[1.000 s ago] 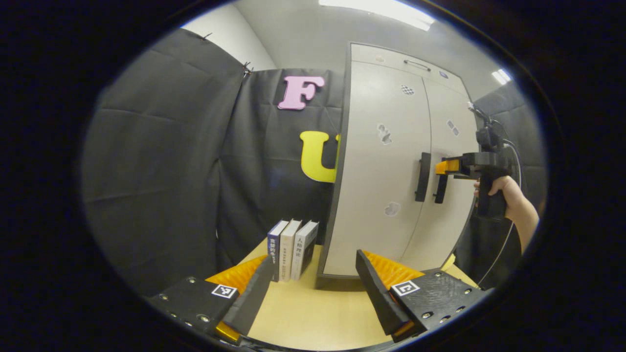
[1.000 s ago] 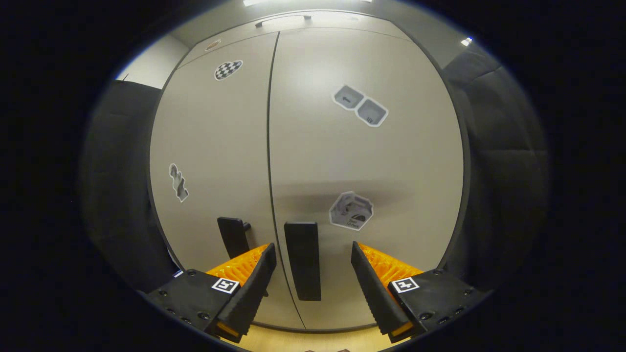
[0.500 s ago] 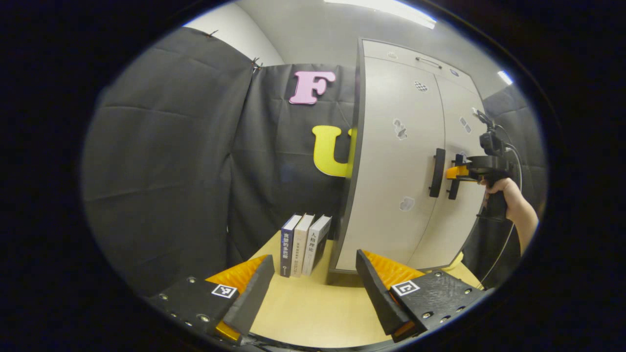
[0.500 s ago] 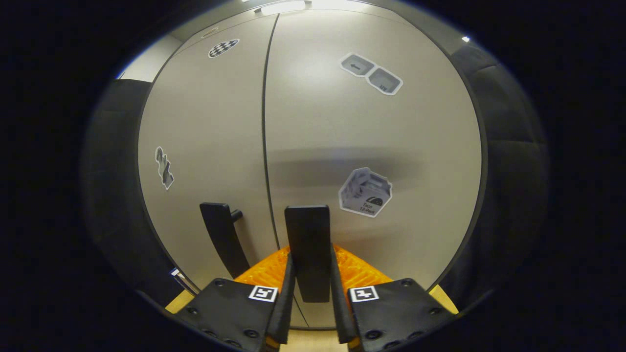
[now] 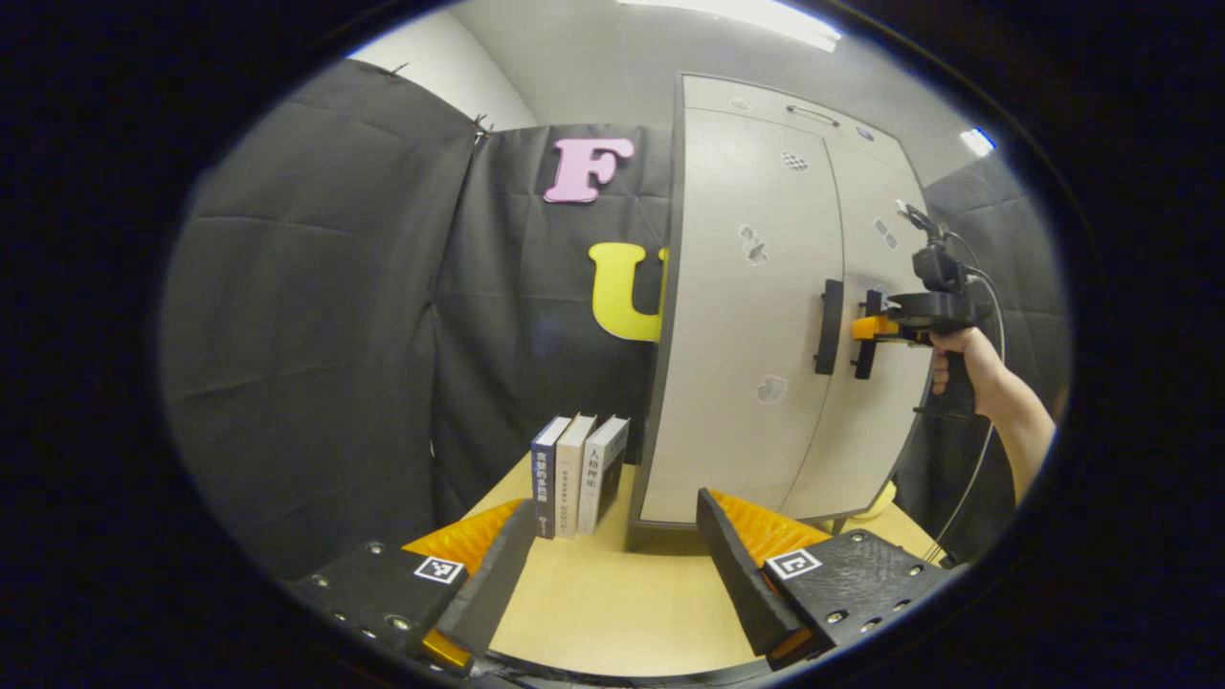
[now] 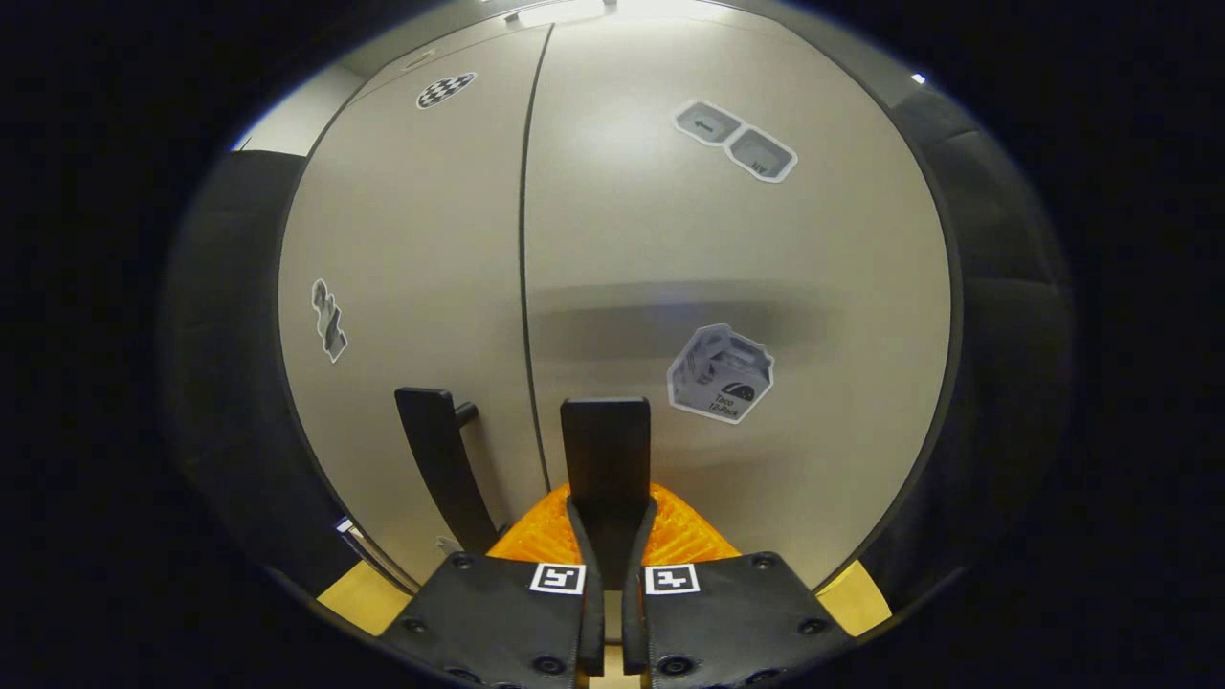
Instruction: Open the right door of the double-door shoe cabinet with the right hand, and open the left door with the left hand.
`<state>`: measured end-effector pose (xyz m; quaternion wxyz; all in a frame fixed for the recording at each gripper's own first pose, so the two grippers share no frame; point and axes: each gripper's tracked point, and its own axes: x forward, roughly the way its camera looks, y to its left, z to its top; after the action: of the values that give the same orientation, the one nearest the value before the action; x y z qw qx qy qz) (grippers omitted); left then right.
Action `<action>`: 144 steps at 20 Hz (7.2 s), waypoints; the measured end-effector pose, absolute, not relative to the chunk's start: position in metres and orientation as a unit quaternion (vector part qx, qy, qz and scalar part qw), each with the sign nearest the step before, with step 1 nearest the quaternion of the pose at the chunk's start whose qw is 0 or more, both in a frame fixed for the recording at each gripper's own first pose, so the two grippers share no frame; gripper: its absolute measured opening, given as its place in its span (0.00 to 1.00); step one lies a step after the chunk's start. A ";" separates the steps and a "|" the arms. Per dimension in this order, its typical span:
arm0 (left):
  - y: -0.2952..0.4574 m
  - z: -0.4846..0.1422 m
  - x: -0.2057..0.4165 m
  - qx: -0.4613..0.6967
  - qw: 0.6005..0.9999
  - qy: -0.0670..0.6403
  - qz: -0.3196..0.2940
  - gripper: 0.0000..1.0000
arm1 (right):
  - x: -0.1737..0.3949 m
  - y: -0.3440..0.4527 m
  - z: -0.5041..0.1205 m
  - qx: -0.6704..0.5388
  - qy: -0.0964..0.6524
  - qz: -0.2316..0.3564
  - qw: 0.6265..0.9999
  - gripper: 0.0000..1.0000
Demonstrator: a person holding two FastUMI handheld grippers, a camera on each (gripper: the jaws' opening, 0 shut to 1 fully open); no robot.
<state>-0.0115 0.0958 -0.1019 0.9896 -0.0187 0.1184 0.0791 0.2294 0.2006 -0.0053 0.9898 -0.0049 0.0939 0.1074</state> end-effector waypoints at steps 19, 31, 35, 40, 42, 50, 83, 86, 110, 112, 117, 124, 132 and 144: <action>-0.014 -0.077 -0.007 -0.018 0.992 0.108 0.061 1.00 | 0.166 0.181 -0.006 -0.026 0.092 0.237 0.967 0.09; -0.091 -0.081 -0.006 0.011 0.990 0.116 0.082 1.00 | 0.120 0.143 -0.003 -0.030 0.088 0.329 0.940 0.09; -0.115 -0.082 -0.006 0.020 0.990 0.116 0.078 0.98 | 0.109 0.121 -0.002 -0.021 0.088 0.348 0.933 0.09; -0.141 -0.081 -0.017 0.025 0.990 0.113 0.080 0.98 | 0.094 0.092 -0.005 -0.009 0.099 0.358 0.928 0.07; -0.153 -0.084 -0.019 0.020 0.990 0.115 0.080 1.00 | 0.088 0.079 -0.004 -0.014 0.102 0.359 0.928 0.08; -0.185 -0.093 -0.045 0.018 0.988 0.121 0.093 1.00 | 0.088 0.055 -0.002 -0.006 0.105 0.350 0.931 0.06; -0.018 -0.085 -0.017 0.000 0.993 0.113 0.025 1.00 | 0.052 -0.048 -0.038 -0.003 0.138 0.092 0.986 0.06; 0.002 -0.082 -0.002 0.006 0.995 0.104 0.012 1.00 | 0.046 -0.054 -0.039 -0.039 0.131 0.058 0.989 0.06; -0.123 -0.005 0.227 -0.001 0.997 0.031 -0.070 0.98 | 0.090 -0.237 -0.032 -0.004 0.072 -0.130 0.989 0.80; -0.131 -0.011 0.243 0.000 0.997 0.037 -0.064 1.00 | 0.102 -0.246 -0.037 -0.002 0.073 -0.128 0.989 0.98; -0.146 -0.022 0.272 0.015 0.998 0.050 -0.044 0.98 | 0.130 -0.266 -0.046 0.014 0.079 -0.119 0.990 0.99; -0.148 -0.030 0.297 0.016 0.998 0.054 -0.001 0.66 | 0.164 -0.279 -0.051 0.013 0.089 -0.105 0.990 0.97; -0.151 -0.031 0.294 0.002 0.999 0.052 0.014 0.22 | 0.185 -0.272 -0.049 0.034 0.089 -0.070 0.993 0.95; -0.149 -0.030 0.269 -0.031 0.999 0.029 -0.020 0.19 | 0.153 -0.220 -0.050 0.030 0.099 -0.069 0.992 1.00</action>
<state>0.2693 -0.1494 -0.0297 0.9989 -0.0311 0.0290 -0.0195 0.1531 -0.2196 -0.0496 0.9922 0.0298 0.0990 -0.0692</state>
